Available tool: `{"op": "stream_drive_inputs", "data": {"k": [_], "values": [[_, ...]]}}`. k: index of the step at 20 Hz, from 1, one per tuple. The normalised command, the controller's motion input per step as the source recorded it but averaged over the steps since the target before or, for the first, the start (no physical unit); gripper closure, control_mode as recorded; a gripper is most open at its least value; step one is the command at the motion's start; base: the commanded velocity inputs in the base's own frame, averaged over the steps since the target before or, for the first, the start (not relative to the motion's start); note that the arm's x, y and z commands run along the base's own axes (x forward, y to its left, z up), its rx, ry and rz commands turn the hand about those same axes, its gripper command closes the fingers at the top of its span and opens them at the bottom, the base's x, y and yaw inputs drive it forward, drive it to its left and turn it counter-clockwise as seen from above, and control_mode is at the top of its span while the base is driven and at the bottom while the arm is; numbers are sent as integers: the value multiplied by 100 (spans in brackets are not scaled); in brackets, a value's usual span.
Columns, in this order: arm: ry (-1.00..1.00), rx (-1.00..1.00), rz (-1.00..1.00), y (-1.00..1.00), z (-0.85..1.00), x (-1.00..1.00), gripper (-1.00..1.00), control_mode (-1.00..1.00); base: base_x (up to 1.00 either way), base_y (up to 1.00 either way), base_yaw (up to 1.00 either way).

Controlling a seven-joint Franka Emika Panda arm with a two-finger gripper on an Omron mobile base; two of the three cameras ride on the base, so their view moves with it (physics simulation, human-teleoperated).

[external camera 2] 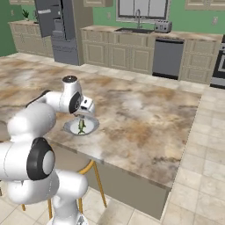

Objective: Take the lemon wedge from the fridge and place it on the plate with fish on the dining counter.

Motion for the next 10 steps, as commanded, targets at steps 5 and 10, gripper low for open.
{"op": "stream_drive_inputs", "data": {"k": [5,10], "values": [[10,0,7,-6,-51,95,100,-100,0,0,0],[15,-1,7,13,-53,90,100,-100,0,0,0]]}}
